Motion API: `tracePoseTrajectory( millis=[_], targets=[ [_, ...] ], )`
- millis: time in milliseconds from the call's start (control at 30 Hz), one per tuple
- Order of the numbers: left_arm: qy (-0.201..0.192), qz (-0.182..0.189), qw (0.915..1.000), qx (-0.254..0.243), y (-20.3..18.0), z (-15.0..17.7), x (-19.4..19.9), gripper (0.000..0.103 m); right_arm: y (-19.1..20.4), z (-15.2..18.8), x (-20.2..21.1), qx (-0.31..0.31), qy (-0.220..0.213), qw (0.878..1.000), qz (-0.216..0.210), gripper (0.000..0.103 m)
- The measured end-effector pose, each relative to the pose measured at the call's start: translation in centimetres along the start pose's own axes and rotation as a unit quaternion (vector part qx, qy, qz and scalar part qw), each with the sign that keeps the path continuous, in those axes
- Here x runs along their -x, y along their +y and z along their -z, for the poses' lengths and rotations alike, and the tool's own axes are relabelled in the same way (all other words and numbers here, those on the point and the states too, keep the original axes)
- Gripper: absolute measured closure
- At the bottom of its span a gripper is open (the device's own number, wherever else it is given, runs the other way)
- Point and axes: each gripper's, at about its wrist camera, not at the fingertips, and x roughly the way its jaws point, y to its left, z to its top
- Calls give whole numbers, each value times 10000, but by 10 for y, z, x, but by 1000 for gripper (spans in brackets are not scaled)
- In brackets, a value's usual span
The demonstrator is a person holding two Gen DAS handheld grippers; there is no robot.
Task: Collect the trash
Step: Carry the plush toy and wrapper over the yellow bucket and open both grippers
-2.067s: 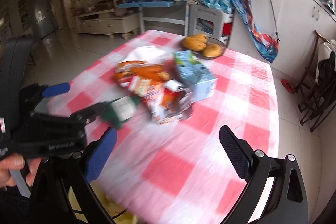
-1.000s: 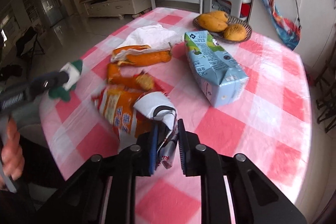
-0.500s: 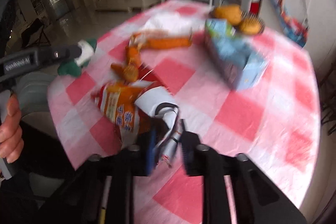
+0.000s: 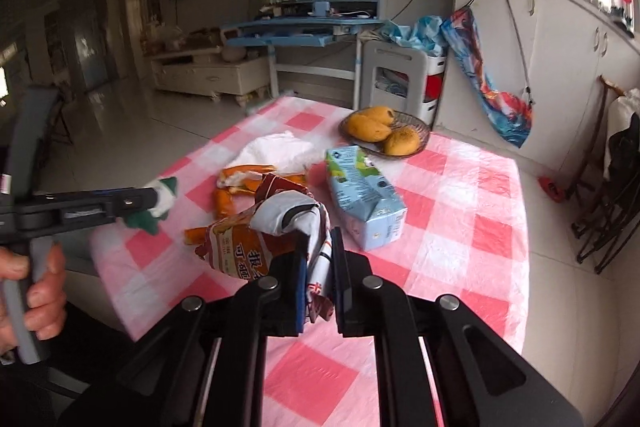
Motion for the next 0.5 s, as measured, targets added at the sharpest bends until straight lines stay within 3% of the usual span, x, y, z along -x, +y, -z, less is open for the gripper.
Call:
tracePoseTrajectory(
  millis=[200,500],
  targets=[
    [-185,-49,9998,47,8,-1,14,63,18,17,12,169,194,9979,-589,92],
    [-351,-98,9993,-79,14,9,40,63,78,57,30,858,659,9846,-1377,92]
  ],
)
